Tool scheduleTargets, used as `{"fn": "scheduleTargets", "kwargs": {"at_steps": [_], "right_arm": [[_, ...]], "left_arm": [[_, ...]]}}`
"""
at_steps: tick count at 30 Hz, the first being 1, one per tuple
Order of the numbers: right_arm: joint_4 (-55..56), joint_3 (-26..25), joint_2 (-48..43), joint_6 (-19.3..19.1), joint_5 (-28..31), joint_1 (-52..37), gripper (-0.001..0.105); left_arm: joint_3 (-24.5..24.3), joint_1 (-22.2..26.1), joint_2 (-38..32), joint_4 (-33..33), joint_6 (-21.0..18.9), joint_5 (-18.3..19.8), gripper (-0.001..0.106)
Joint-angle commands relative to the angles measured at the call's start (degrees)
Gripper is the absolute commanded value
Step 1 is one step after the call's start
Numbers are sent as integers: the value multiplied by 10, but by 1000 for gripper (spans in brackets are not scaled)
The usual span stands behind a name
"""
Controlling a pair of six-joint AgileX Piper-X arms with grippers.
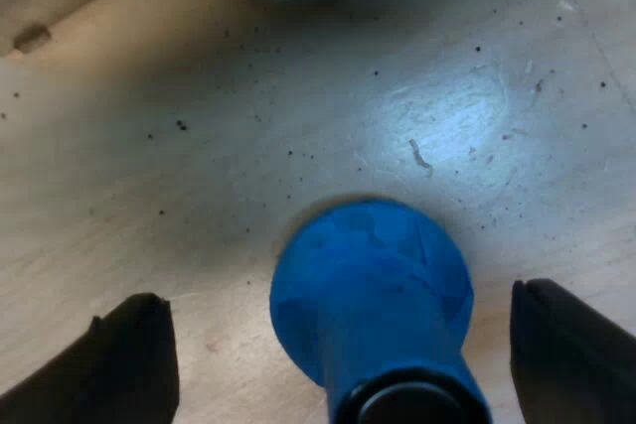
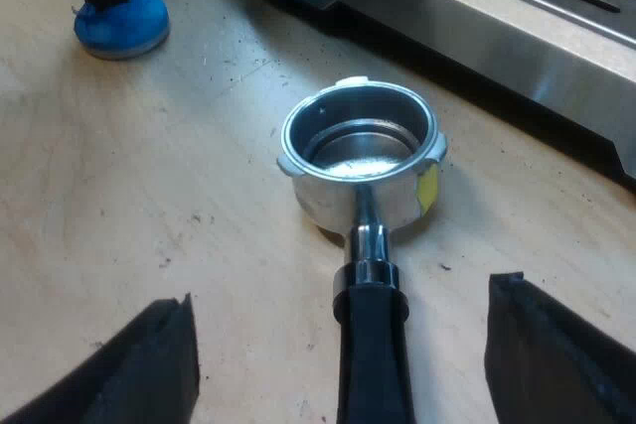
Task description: Grind coffee beans and then tamp
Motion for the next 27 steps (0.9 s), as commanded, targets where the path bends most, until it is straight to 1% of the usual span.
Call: {"fn": "scheduleTargets", "kwargs": {"at_steps": [1,2,6,10,11,12,13,14,15,16,17,18,19,21,23,25,27], "right_arm": [[-5,-1,-4,-1,-2,-2,63],[-5,-1,-4,-1,-2,-2,63],[-5,-1,-4,-1,-2,-2,63],[-5,-1,-4,-1,-2,-2,63],[-5,-1,-4,-1,-2,-2,63],[-5,-1,-4,-1,-2,-2,63],[-5,-1,-4,3,-2,-2,63],[-5,-1,-4,18,-4,-2,63],[-5,-3,-4,45,-13,-2,63],[-5,-7,-4,64,-18,-2,63],[-5,-10,-4,64,-18,-2,63],[-5,-17,-6,63,-21,-2,63],[-5,-19,-8,62,-24,-1,63],[-4,-38,-7,53,-45,-1,63],[10,-60,-7,53,-54,-1,63],[56,-90,-7,48,-54,-1,63],[139,-137,-7,22,-54,-1,63]], "left_arm": [[-20,0,-32,24,0,0,71],[-22,0,-37,27,0,0,71],[-35,0,-100,39,-2,1,71],[-39,0,-192,47,-18,1,71],[-39,0,-200,48,-21,1,71],[-39,0,-226,49,-25,1,71],[-39,0,-248,49,-27,1,71],[-39,0,-256,50,-29,1,71],[-39,0,-285,53,-35,1,71],[-39,0,-312,57,-38,1,71],[-39,0,-326,57,-39,1,71],[-39,0,-355,61,-39,1,71],[-39,0,-364,61,-39,1,71],[-39,0,-423,61,-39,1,71],[-39,0,-464,61,-39,1,71],[-39,0,-498,61,-39,1,71],[-39,0,-537,61,-39,1,71]]}}
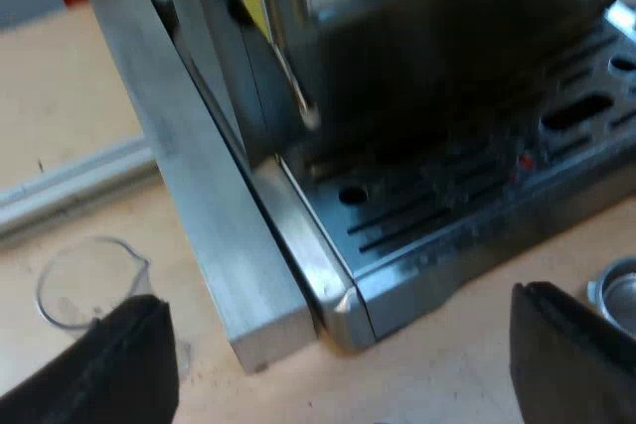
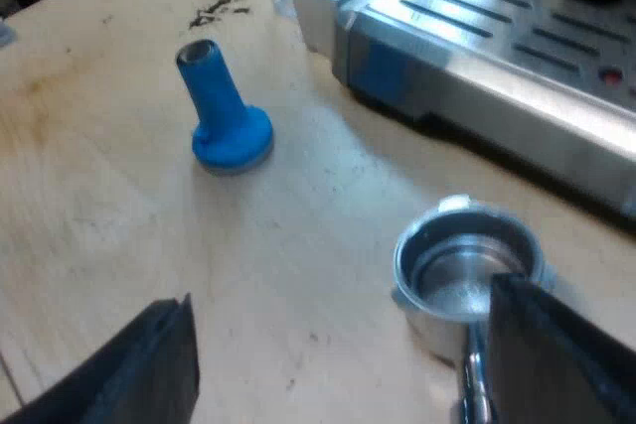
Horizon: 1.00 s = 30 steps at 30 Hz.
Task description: Grind coffee beans and then tamp
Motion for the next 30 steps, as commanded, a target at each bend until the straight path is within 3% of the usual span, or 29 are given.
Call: {"fn": "scheduleTargets", "kwargs": {"at_steps": [1,6,8,9,10,15,19,26,30], "right_arm": [[95,-47,-5,-24,-5,-1,63],[247,-168,-5,-22,-2,-1,63],[288,-205,-5,-23,12,-2,63],[303,-214,-5,-23,20,-2,63],[344,-256,-5,-23,54,-2,63],[441,-323,-5,-18,69,-24,63],[573,-376,-5,4,-10,-145,63],[612,-379,-22,-4,-129,-367,63],[609,-379,-25,-28,-197,-514,63]], "left_arm": [[-3,0,-33,2,-8,0,71],[-7,0,-62,-4,-10,0,71],[-13,0,-60,-9,-31,0,71],[-19,0,-58,-23,-62,0,71],[-27,0,-56,-39,-81,0,71],[-67,0,-22,-87,-104,6,71],[-108,0,44,-90,-104,13,71],[-133,2,133,-89,-107,13,71],[-133,35,163,-71,-108,13,71]]}}
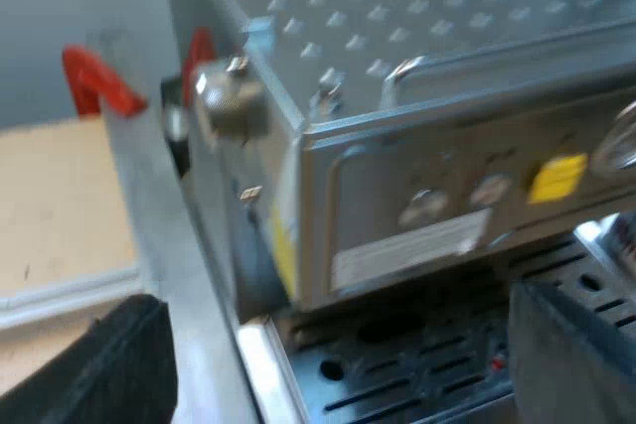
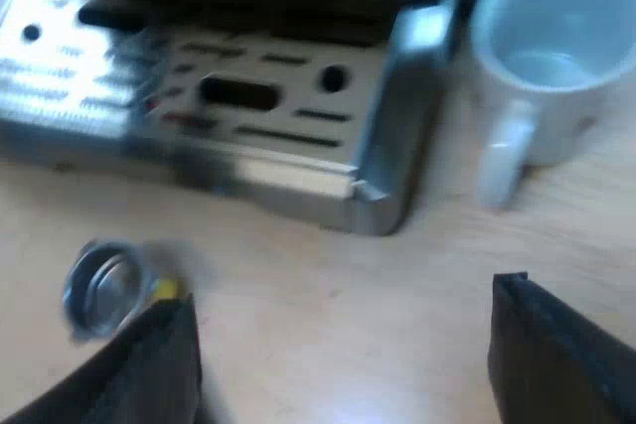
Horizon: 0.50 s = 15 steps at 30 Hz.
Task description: Grind coffee beans and then tamp
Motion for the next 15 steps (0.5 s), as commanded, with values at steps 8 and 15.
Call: {"fn": "scheduleTargets", "kwargs": {"at_steps": [8,15], "right_arm": [[25,-6,-39,-86,-76,-263,63],[42,-6,-109,-132,-87,-282,63]], "left_arm": [[-3,133,0,14,-4,34,71],[-3,86,-59,67,34,28,71]]}}
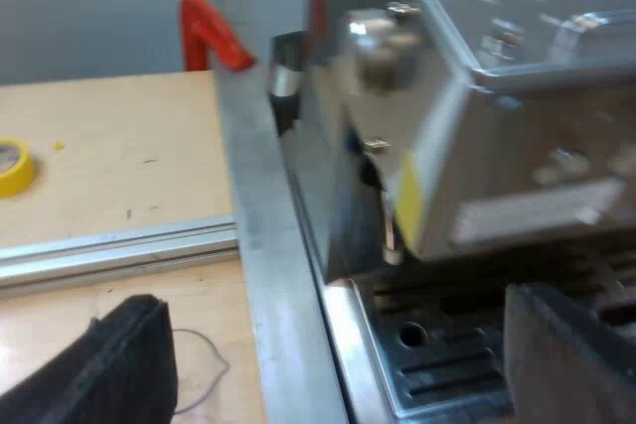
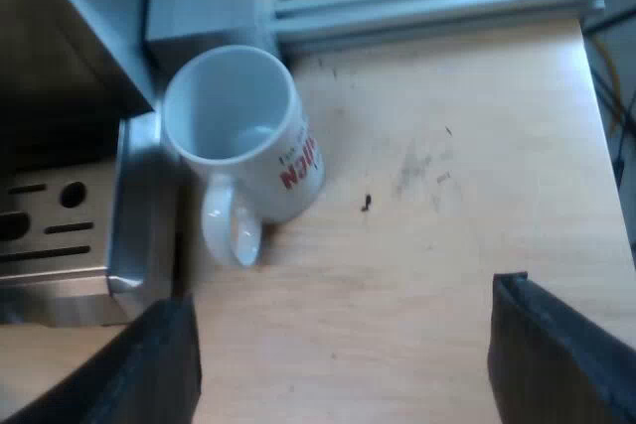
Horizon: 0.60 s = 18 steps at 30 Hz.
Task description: Grind coffee beans and then tamp
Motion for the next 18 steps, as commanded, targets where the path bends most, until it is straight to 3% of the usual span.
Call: {"fn": "scheduleTargets", "kwargs": {"at_steps": [1,5,7,10,16,18], "right_arm": [[5,-6,-40,-31,-19,19,63],[9,-6,-84,-53,-18,46,63],[21,-6,-122,-53,-17,59,63],[30,2,-169,-47,-17,63,63],[30,49,-267,4,7,63,63],[30,51,-275,4,7,63,63]], "left_arm": [[-4,-33,-36,27,10,-10,71],[3,-53,-66,39,10,-25,71],[13,-59,-117,59,10,-66,71],[24,-59,-169,68,15,-98,71],[46,-59,-276,96,22,-94,71],[47,-59,-314,126,22,-94,71]]}}
